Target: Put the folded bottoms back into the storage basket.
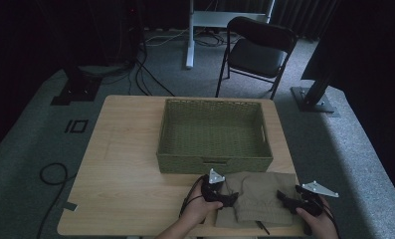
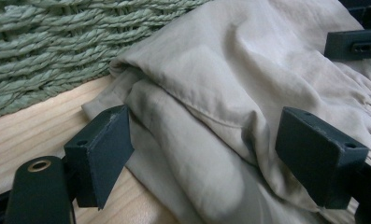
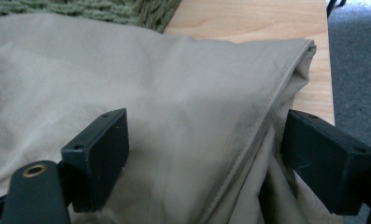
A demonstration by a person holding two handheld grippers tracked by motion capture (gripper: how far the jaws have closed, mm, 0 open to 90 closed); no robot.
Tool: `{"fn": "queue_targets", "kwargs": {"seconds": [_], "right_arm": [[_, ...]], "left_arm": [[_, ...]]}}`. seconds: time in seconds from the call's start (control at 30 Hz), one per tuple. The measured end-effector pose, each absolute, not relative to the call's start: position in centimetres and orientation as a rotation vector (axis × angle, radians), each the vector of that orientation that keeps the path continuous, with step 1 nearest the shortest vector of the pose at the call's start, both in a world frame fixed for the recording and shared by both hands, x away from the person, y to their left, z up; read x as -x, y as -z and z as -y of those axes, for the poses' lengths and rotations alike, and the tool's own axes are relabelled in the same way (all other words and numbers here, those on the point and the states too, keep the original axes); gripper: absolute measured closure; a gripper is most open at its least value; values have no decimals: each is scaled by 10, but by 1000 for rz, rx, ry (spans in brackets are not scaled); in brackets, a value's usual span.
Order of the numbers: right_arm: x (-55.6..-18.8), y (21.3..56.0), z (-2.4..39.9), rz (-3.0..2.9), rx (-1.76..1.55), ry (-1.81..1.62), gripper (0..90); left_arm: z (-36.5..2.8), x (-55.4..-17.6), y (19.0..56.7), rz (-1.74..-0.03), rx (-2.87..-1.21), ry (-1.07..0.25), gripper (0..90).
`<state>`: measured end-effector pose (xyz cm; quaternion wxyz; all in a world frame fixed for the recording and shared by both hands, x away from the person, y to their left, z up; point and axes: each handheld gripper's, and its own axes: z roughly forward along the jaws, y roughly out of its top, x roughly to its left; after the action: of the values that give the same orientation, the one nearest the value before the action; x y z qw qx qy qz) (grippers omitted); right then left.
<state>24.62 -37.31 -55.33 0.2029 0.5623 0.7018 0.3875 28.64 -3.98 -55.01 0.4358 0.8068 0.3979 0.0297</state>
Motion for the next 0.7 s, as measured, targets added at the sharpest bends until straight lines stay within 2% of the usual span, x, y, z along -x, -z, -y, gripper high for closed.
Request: {"fn": "queue_targets", "kwargs": {"seconds": [0.37,0.6,0.7], "right_arm": [[-248,553,368,-1999,-1565,-991,175],[-246,551,363,-2008,-1562,-945,236],[-245,549,361,-2008,-1571,-923,288]], "left_arm": [[55,-285,551,-916,-2110,-226,185],[63,-283,551,-899,-2157,-300,183],[65,-282,551,-894,-2172,-325,185]]}}
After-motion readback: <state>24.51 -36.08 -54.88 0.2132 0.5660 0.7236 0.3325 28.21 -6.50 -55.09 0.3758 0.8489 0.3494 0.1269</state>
